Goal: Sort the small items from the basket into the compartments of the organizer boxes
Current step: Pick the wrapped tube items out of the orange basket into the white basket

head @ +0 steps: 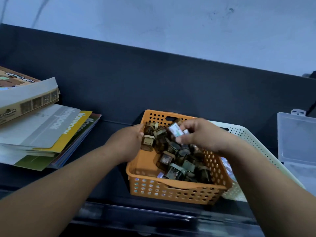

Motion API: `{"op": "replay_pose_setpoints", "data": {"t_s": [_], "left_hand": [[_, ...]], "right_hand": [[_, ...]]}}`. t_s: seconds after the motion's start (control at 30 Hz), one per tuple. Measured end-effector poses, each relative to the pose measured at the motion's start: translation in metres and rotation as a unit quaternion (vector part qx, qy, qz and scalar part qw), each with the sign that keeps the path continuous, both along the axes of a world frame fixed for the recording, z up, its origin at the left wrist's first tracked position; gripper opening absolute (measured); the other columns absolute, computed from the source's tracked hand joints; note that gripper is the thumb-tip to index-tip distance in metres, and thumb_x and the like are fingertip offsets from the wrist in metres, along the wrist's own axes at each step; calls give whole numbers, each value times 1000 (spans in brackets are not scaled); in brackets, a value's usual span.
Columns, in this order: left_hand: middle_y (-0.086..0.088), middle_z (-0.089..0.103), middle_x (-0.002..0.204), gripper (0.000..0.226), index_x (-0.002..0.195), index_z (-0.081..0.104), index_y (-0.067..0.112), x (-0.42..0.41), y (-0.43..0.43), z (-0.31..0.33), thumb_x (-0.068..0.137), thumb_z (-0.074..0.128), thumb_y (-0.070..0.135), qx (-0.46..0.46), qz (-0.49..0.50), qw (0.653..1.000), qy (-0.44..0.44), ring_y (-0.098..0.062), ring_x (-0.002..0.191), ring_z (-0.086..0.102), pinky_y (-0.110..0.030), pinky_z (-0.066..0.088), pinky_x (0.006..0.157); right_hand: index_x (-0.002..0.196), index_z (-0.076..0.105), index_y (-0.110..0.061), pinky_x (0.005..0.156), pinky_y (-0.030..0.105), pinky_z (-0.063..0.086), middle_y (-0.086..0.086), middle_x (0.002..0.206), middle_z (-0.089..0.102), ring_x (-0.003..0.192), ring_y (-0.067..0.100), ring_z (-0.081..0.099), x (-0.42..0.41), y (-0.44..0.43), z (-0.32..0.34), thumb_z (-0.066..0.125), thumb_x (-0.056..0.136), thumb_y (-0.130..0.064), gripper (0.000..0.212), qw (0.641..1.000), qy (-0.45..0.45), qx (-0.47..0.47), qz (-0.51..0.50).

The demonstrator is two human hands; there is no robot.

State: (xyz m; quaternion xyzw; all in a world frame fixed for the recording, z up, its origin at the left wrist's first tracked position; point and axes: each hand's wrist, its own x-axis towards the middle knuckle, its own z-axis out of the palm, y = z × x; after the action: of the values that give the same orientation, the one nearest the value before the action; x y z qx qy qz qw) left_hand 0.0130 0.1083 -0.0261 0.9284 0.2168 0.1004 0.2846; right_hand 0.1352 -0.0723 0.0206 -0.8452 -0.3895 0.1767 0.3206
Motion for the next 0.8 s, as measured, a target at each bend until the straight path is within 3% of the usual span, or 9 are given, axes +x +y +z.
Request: {"op": "replay_pose_setpoints", "data": {"t_s": [0.1, 0.2, 0.33, 0.4, 0.47, 0.53, 0.6, 0.7, 0.8], "left_hand": [[-6, 60, 122, 36, 138, 42, 25, -1, -4, 3, 103, 31, 25, 8, 1, 1000, 4, -19, 101, 56, -34, 46, 83], [-7, 58, 125, 39, 141, 38, 24, -1, -7, 5, 103, 30, 25, 24, 5, 1000, 15, -20, 102, 56, -32, 45, 80], [-9, 58, 125, 41, 145, 34, 22, -2, -8, 5, 104, 30, 24, 26, 7, 999, 22, -22, 104, 57, -32, 46, 80], [-9, 58, 125, 41, 144, 35, 22, -2, -7, 5, 103, 30, 24, 19, 14, 1000, 16, -21, 104, 57, -32, 45, 82], [-9, 59, 123, 42, 145, 33, 20, -2, -8, 5, 104, 29, 23, 40, 8, 999, 25, -22, 101, 58, -33, 47, 81], [-10, 57, 127, 43, 146, 33, 17, -1, -7, 5, 104, 29, 23, 64, 10, 998, 25, -25, 107, 58, -34, 47, 86], [-7, 57, 128, 42, 145, 35, 21, -1, -6, 3, 103, 30, 25, 41, 17, 999, 22, -24, 108, 56, -33, 46, 86], [-6, 58, 126, 41, 144, 37, 25, 0, -4, 1, 103, 31, 26, 21, 18, 1000, 13, -22, 106, 56, -31, 44, 80], [-5, 64, 112, 37, 139, 41, 23, 2, -3, -1, 103, 31, 24, 37, 13, 999, 11, -19, 93, 60, -31, 47, 72]], "right_hand": [[80, 63, -9, 51, 24, 35, 4, 63, 52, 54, 15, 45, 20, -37, 7, 77, 80, -19, 17, 991, -50, 49, -112], [82, 62, -10, 54, 28, 37, 3, 64, 54, 52, 17, 47, 42, -67, 0, 79, 79, -23, 22, 976, -87, 14, -197], [113, 64, -19, 78, 32, 49, 2, 111, 67, 92, 20, 63, 42, -75, -7, 75, 80, -38, 40, 948, -180, -103, -241], [120, 61, -22, 84, 32, 47, -3, 118, 63, 105, 18, 60, 23, -62, 0, 74, 80, -39, 45, 953, -221, -70, -194], [114, 63, -26, 82, 28, 47, -11, 108, 62, 100, 11, 59, -5, -43, 9, 76, 80, -35, 38, 981, -172, -40, -80], [113, 64, -32, 87, 23, 45, -17, 105, 59, 97, 5, 57, -32, -23, 14, 78, 78, -32, 37, 990, -85, -93, 60], [116, 63, -37, 97, 26, 41, -17, 118, 57, 108, 5, 53, -45, -7, 9, 75, 81, -26, 39, 965, -65, -197, 163], [120, 62, -39, 108, 32, 33, -13, 136, 50, 127, 12, 43, -43, 7, -3, 68, 85, -17, 42, 926, -84, -304, 210], [114, 66, -36, 102, 32, 38, -11, 133, 52, 120, 13, 48, -33, 14, -11, 70, 85, -20, 34, 932, -58, -296, 199]]}}
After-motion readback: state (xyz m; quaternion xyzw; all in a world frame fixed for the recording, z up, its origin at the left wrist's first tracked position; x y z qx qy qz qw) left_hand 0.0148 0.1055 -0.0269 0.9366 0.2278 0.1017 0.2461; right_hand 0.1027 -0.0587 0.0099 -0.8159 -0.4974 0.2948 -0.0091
